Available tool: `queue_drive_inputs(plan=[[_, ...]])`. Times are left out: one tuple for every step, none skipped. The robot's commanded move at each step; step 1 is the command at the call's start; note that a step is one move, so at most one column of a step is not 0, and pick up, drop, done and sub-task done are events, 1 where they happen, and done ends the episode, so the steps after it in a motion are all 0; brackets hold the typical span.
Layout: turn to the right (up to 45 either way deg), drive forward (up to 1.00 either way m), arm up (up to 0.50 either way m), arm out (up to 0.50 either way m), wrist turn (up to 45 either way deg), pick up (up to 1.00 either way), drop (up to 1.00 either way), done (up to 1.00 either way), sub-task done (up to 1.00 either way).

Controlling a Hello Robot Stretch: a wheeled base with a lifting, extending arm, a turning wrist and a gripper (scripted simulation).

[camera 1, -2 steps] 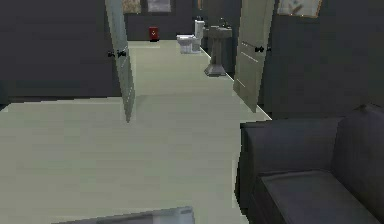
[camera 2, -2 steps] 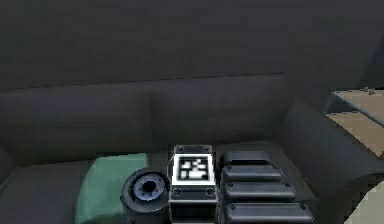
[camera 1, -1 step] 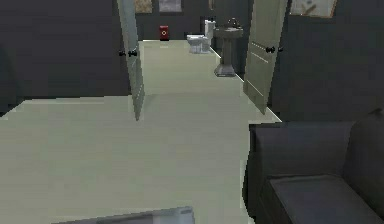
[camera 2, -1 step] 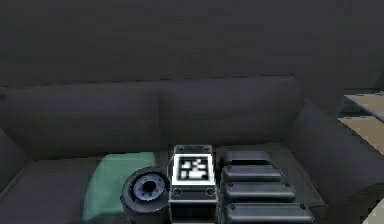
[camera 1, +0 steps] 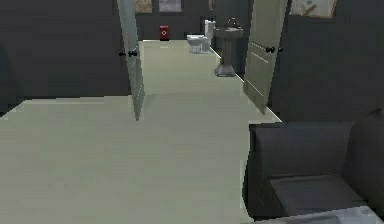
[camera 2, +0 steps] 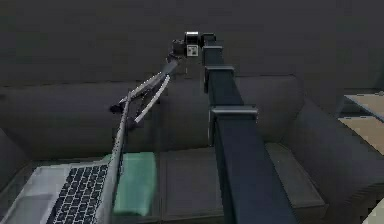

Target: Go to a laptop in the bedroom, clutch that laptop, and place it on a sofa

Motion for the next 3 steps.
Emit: queue_drive_inputs(plan=[[0.0, 0.00, 0.00, 0.00, 45.0, 0.00, 0.00, 0.00, 0.00], [0.0, 0.00, 0.00, 0.00, 45.0, 0.00, 0.00, 0.00, 0.00], [0.0, 0.00, 0.00, 0.00, 27.0, 0.00, 0.00, 0.00, 0.00]])
